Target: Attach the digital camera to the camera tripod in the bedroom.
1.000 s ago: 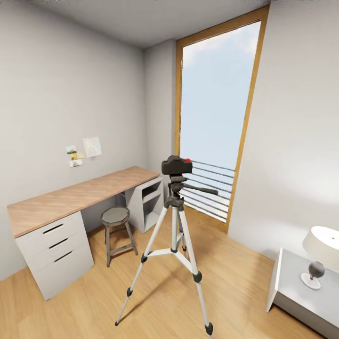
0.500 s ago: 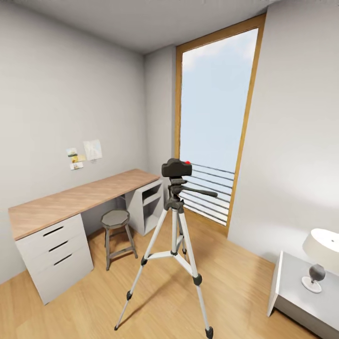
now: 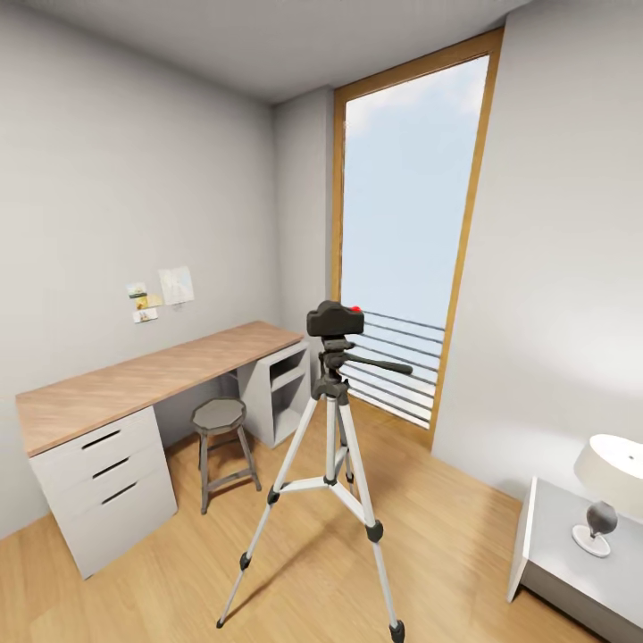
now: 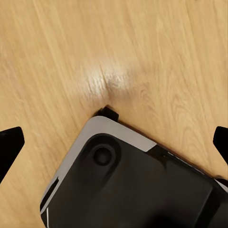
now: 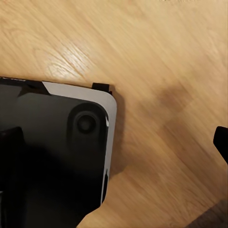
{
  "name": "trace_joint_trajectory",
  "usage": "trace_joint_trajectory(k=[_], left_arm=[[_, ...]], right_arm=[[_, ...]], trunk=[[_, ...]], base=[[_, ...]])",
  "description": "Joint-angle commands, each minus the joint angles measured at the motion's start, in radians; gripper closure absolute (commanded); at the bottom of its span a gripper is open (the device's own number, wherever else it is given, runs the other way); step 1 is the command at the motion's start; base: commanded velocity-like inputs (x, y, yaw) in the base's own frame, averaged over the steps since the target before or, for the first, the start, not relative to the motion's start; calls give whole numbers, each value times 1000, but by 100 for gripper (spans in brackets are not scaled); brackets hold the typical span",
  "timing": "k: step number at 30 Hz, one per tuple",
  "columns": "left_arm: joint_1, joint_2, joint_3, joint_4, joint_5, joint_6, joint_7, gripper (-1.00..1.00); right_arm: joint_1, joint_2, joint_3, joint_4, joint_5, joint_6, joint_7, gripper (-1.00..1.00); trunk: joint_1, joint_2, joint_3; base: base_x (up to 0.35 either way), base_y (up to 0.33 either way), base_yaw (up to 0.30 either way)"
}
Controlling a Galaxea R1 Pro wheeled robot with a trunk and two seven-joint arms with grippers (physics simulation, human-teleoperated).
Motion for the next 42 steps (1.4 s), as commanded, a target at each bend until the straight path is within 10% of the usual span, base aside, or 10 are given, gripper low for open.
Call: trace_joint_trajectory(k=[1, 42], left_arm=[[0, 0, -8, 0, 8, -1, 3, -100], [0, 0, -7, -10, 9, -2, 3, -100]], right_arm=[[-1, -1, -2, 3, 9, -5, 2, -100], [-1, 0, -2, 3, 6, -2, 0, -100]], trunk=[[0, -1, 0], [0, -1, 5]], base=[[0, 0, 0], [0, 0, 0]])
